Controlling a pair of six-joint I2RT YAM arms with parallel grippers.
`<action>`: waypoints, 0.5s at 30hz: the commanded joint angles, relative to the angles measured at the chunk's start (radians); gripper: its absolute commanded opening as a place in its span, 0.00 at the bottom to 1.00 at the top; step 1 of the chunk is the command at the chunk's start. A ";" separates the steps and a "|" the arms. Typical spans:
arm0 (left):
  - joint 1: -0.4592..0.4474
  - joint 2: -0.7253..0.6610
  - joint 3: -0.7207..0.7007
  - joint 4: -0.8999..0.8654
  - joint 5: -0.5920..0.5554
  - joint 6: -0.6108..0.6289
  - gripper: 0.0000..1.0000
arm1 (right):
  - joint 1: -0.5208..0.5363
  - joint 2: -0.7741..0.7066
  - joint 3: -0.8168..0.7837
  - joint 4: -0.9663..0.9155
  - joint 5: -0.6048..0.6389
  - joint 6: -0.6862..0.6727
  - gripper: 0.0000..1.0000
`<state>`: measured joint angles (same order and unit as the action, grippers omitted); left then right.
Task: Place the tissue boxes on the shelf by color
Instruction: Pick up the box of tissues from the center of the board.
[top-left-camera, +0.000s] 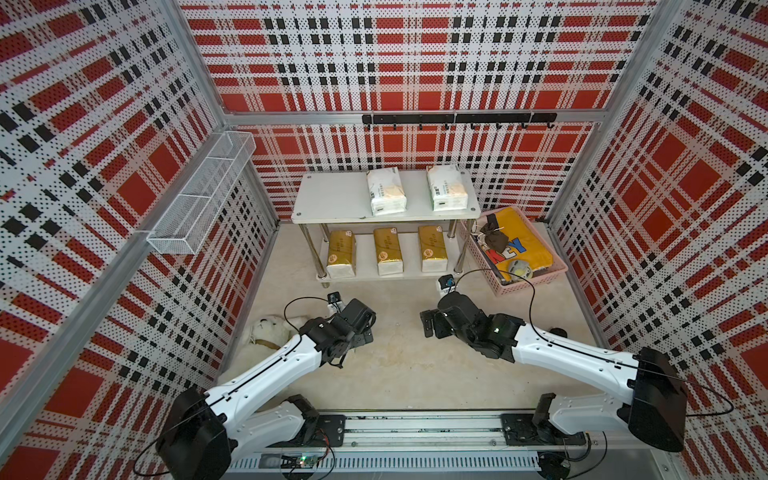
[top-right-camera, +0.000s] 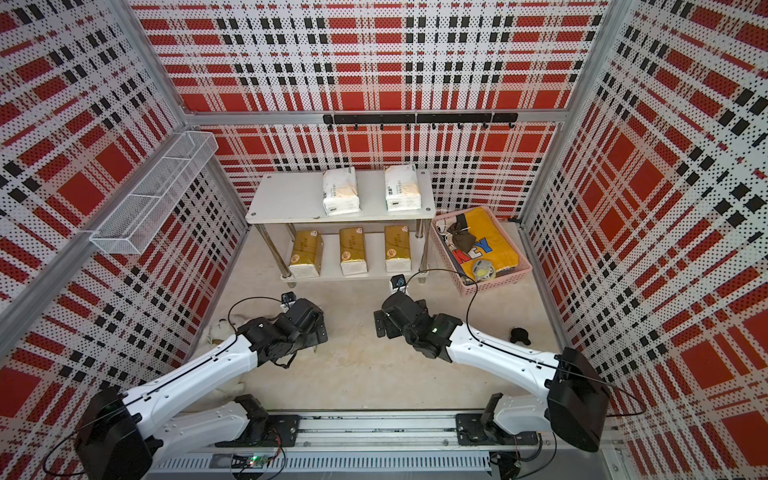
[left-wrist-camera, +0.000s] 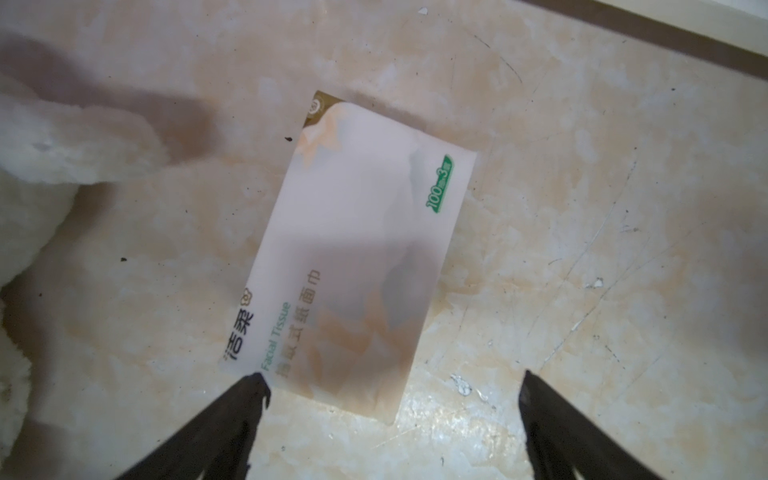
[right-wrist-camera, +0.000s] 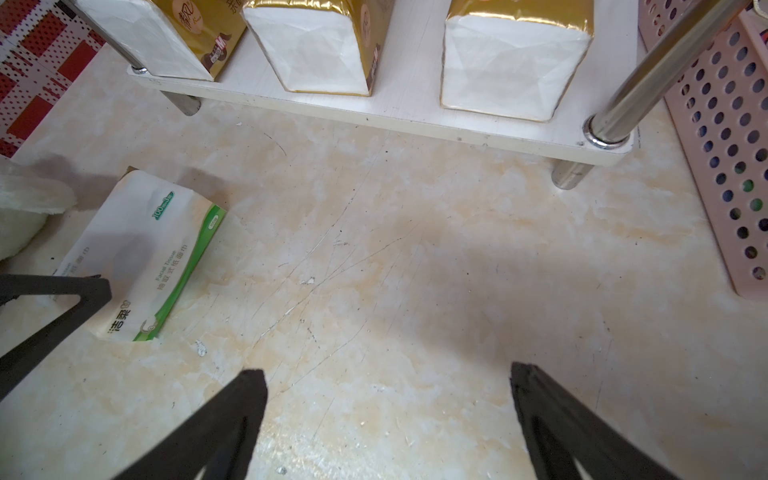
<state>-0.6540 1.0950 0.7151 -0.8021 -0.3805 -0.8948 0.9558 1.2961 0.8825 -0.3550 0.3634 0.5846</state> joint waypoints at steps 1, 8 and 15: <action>0.054 -0.004 -0.012 -0.029 -0.009 -0.038 0.99 | 0.009 -0.024 -0.015 0.026 0.013 0.010 1.00; 0.240 -0.006 -0.032 0.009 0.064 0.040 0.99 | 0.009 -0.019 -0.010 0.023 0.024 0.006 1.00; 0.357 0.013 -0.076 0.099 0.211 0.099 0.99 | 0.009 -0.026 -0.010 0.018 0.036 0.005 1.00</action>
<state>-0.3260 1.1007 0.6678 -0.7555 -0.2592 -0.8310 0.9558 1.2957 0.8825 -0.3458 0.3779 0.5884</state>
